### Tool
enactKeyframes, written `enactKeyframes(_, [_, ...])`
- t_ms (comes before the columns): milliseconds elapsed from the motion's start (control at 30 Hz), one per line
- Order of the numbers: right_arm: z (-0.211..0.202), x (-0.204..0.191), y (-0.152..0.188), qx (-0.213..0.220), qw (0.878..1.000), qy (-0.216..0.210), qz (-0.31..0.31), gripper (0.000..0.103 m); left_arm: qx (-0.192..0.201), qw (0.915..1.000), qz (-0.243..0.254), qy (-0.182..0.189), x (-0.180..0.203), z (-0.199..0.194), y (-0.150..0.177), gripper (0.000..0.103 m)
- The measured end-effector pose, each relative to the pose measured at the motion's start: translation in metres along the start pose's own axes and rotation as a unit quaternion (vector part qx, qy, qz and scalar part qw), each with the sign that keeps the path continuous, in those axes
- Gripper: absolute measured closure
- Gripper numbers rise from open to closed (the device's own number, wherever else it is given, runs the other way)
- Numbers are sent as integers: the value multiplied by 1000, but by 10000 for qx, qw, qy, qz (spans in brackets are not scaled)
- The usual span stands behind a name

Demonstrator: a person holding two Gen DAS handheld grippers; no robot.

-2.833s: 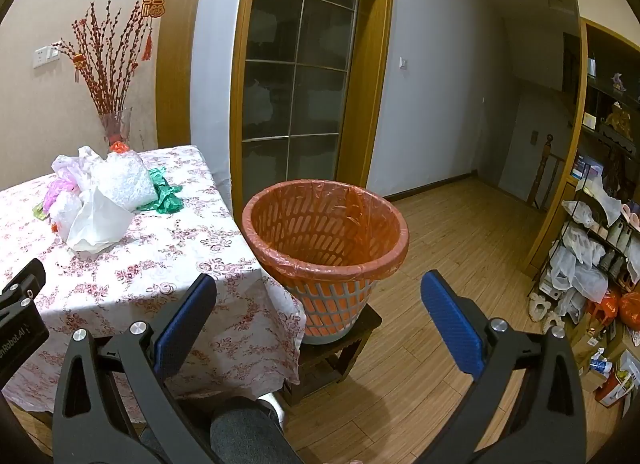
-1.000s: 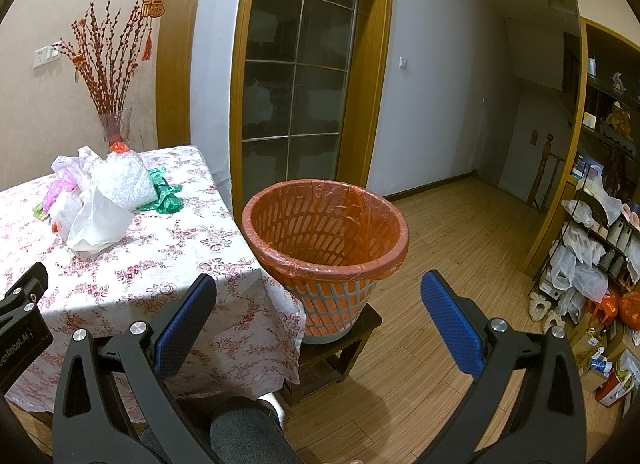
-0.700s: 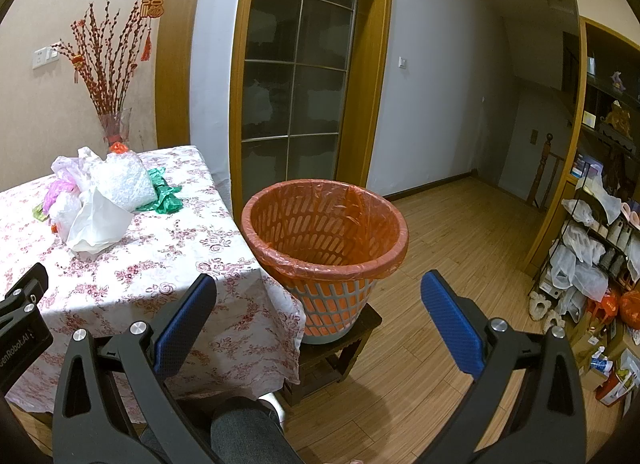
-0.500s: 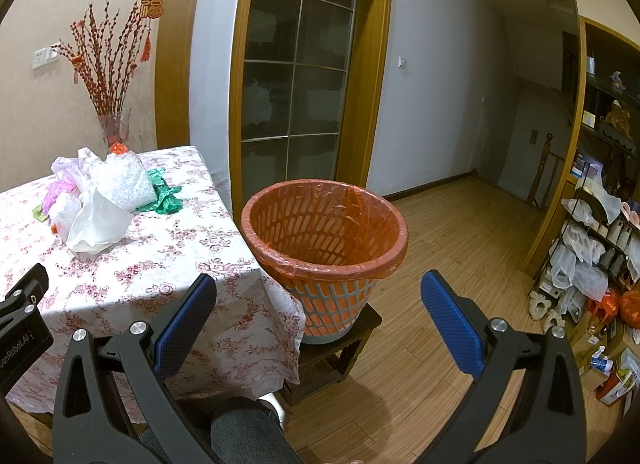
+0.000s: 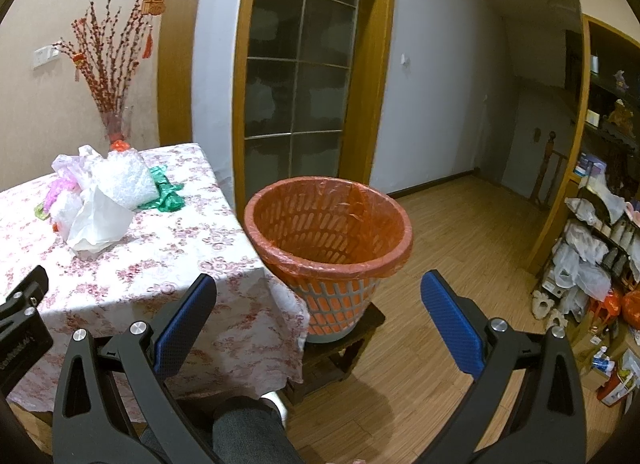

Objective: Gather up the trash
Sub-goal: 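Grasp the clear bubble-wrap bag with the left gripper while the right grasps white tissue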

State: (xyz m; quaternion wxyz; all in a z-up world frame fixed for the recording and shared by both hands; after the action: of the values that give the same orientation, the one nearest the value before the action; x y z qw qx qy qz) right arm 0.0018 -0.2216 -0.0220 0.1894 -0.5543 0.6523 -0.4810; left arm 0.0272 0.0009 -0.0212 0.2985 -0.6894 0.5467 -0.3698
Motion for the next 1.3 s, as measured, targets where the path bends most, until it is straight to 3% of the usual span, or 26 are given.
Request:
enactKeyframes(233, [15,-19,-10,-32,9979,-637,-66,2,-222,9992,-311,-127,-27,24,-7,4])
enactKeyframes(467, [40,-56,-31,-63,9891,-1464,-140,3,-415,9958,-615,-528,-66,56,-19,4])
enactKeyframes(600, [63,-86,-51,-68,9816,-1888,-292,15,-435,9946,-592,-739,-80,73,-30,4])
enactKeyframes(833, [99,-135,-84,-108,9670,-2471,-605,18,-582,9918,-936,-652,-110,107,-53,4])
enactKeyframes(1133, [127,-187,-109,-228,9417,-3231,-905,32,-541,9901,-1098,-680,-133,137,-80,4])
enactKeyframes(1233, [133,-201,-114,-259,9334,-3420,-1051,38,-509,9914,-983,-698,-133,145,-86,4])
enactKeyframes(1300, [139,-209,-115,-340,9266,-3562,-1155,48,-498,9922,-911,-684,-131,148,-89,4])
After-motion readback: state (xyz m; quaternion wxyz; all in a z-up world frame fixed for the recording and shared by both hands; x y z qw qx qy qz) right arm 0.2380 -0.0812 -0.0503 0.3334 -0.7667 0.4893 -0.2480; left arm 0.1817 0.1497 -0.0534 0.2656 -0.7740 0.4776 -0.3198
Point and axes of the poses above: each gripper's, at about its wrist camera, not at the fingertips, and z roughly the way its jaws point, x to its right, y to its underside, the point moved 3 cm from there along z, roughly the way its jaws point, and after that the axes turned 14 degrees about -z, right-handed, at the moved point
